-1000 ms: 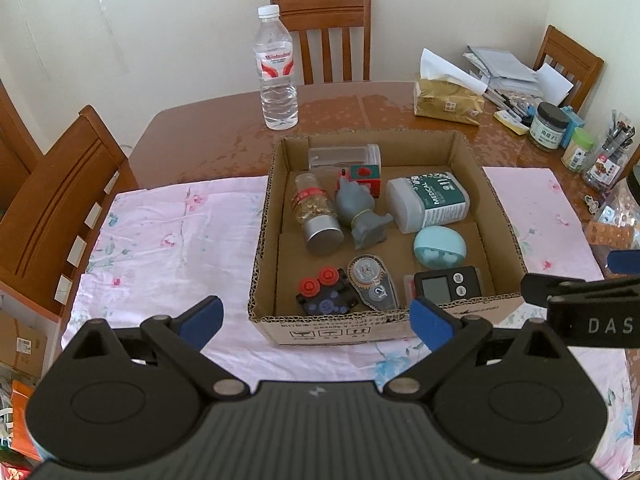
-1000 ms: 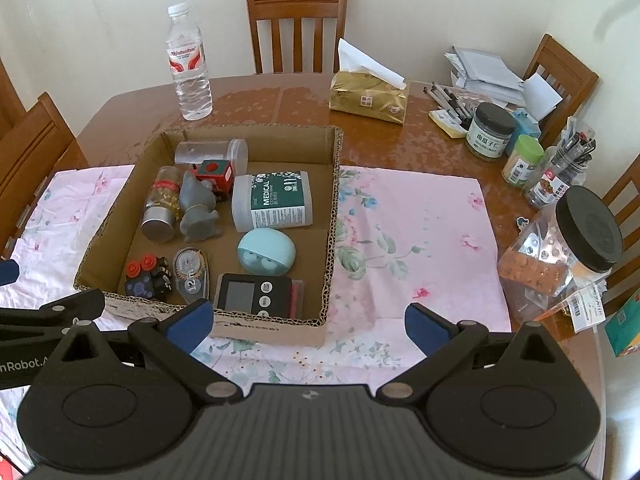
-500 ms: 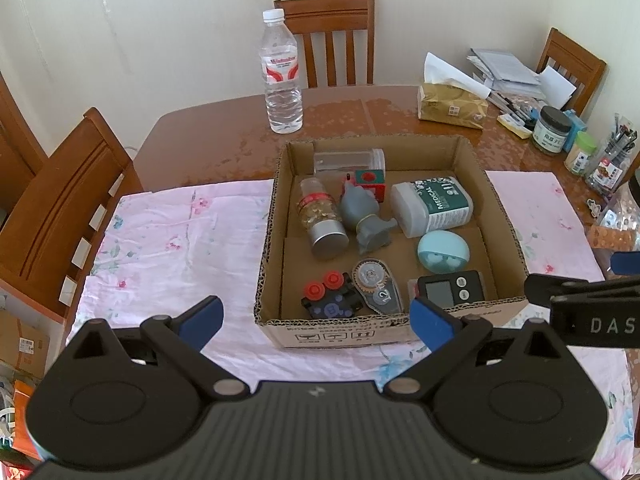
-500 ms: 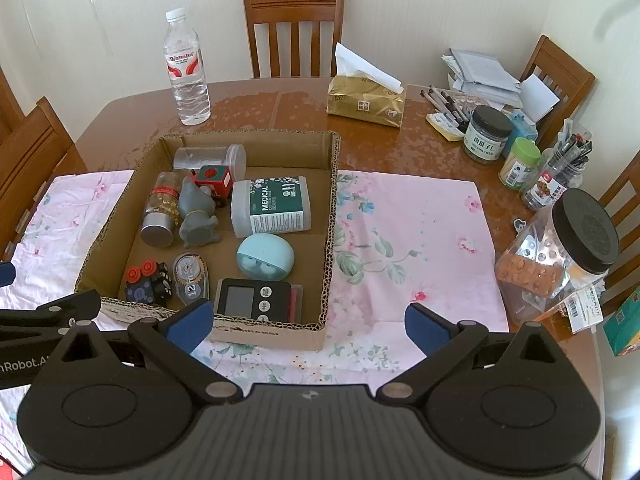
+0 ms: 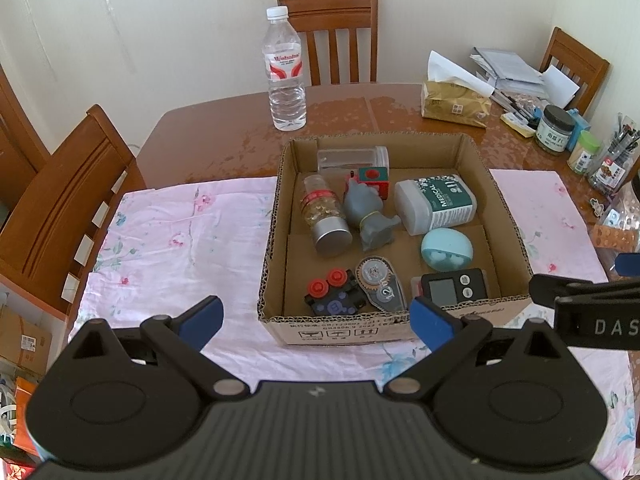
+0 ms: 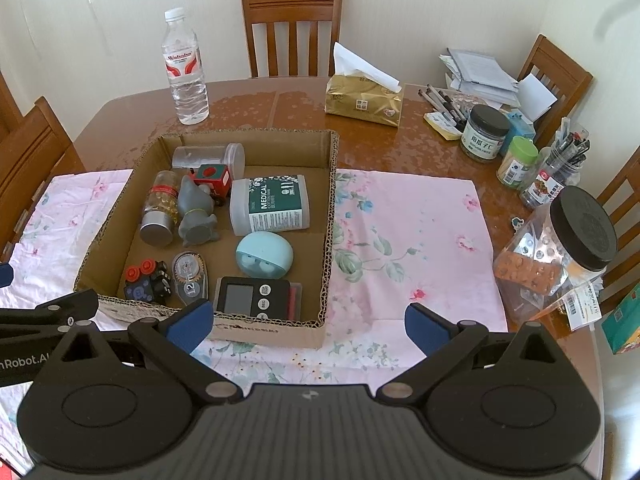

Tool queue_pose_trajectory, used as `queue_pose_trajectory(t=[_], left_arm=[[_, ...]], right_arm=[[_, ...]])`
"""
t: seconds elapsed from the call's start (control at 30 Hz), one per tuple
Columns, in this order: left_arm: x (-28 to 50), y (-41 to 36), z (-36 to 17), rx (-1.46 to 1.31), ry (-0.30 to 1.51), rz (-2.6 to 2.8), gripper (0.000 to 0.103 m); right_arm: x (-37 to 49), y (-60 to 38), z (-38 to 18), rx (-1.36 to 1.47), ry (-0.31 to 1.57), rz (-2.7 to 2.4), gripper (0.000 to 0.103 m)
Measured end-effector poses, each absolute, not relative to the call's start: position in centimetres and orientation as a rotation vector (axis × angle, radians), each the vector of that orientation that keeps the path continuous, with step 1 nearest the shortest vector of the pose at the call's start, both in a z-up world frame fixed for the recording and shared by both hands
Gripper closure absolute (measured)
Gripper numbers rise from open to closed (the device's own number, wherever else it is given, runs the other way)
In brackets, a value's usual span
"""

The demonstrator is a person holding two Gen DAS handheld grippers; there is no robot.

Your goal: Organize rigid objects

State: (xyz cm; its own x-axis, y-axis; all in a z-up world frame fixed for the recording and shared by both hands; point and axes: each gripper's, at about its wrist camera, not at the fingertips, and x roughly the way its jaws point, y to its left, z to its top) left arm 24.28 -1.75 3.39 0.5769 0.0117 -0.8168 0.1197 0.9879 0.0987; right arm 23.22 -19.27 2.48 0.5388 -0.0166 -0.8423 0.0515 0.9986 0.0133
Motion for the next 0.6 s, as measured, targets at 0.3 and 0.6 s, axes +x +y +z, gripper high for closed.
queue_pose_trajectory(t=[0.3, 0.6], left_arm=[[24.2, -1.75, 3.38, 0.147, 0.955, -0.066, 0.004], [24.2, -1.74, 3.39, 0.146, 0.955, -0.065, 0.004]], right_arm=[[23.13, -19.1, 2.54, 0.039, 1.0, -0.039, 0.0], [23.08, -19.03, 2.65, 0.038, 1.0, -0.04, 0.0]])
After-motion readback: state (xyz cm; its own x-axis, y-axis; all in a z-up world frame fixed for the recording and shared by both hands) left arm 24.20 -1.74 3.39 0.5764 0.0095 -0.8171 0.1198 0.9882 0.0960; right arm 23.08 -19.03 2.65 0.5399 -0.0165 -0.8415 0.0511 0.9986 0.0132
